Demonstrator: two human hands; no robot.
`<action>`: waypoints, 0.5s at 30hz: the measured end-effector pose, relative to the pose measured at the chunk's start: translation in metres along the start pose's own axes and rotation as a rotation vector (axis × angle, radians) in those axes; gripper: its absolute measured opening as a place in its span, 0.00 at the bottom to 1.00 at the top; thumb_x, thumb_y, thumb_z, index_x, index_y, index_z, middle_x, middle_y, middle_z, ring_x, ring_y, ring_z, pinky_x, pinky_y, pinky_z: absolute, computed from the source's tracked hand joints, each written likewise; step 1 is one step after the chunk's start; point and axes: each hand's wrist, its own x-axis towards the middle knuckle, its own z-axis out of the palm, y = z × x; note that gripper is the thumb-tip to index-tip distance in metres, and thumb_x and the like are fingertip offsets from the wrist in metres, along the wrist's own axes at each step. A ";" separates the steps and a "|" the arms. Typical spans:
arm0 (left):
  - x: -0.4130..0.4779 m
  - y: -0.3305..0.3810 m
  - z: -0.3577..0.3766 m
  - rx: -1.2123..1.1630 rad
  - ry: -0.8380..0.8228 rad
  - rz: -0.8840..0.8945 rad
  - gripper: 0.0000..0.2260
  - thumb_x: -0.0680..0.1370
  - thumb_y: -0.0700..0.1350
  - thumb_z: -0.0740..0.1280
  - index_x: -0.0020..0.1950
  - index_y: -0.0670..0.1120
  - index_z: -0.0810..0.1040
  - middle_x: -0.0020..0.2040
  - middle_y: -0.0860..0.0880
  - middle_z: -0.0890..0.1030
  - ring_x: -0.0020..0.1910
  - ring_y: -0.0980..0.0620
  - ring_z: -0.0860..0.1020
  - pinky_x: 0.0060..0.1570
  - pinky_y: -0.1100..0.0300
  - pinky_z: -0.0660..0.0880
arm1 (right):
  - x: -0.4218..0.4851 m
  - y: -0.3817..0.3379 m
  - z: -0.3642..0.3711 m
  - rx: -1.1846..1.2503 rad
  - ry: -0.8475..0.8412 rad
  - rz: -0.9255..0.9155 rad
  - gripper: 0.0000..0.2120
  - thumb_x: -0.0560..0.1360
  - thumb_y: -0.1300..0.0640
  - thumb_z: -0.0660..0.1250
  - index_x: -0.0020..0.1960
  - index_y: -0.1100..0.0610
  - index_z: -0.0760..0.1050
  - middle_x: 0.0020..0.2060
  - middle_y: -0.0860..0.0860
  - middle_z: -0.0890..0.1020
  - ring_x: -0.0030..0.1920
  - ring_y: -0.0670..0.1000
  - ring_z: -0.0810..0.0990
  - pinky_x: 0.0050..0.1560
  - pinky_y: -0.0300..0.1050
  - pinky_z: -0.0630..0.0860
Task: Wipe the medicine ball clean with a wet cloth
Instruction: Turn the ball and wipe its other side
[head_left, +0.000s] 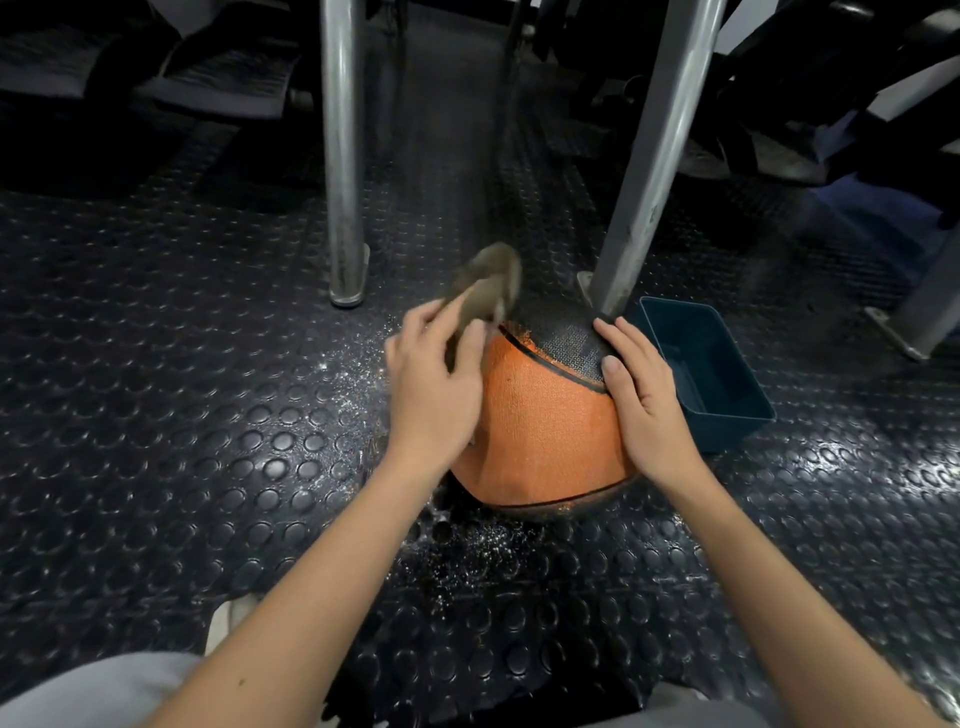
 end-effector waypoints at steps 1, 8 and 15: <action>-0.002 0.005 0.002 0.075 -0.046 0.091 0.14 0.81 0.47 0.60 0.65 0.61 0.71 0.60 0.57 0.68 0.60 0.56 0.62 0.61 0.66 0.59 | 0.000 0.000 0.000 -0.001 -0.001 0.002 0.15 0.78 0.46 0.53 0.63 0.33 0.62 0.70 0.41 0.64 0.72 0.44 0.59 0.72 0.43 0.52; 0.013 -0.032 -0.016 0.089 -0.112 -0.434 0.12 0.81 0.48 0.59 0.60 0.60 0.76 0.54 0.51 0.79 0.58 0.44 0.75 0.61 0.45 0.71 | -0.004 -0.009 0.003 -0.031 -0.014 0.006 0.15 0.78 0.44 0.52 0.63 0.30 0.61 0.70 0.39 0.62 0.73 0.45 0.57 0.73 0.54 0.53; 0.000 0.020 -0.007 0.310 -0.162 0.327 0.15 0.79 0.50 0.62 0.65 0.61 0.72 0.60 0.58 0.68 0.58 0.57 0.61 0.59 0.70 0.54 | -0.006 -0.013 0.006 -0.058 -0.003 0.002 0.15 0.78 0.44 0.52 0.63 0.30 0.60 0.70 0.39 0.62 0.73 0.45 0.57 0.73 0.56 0.54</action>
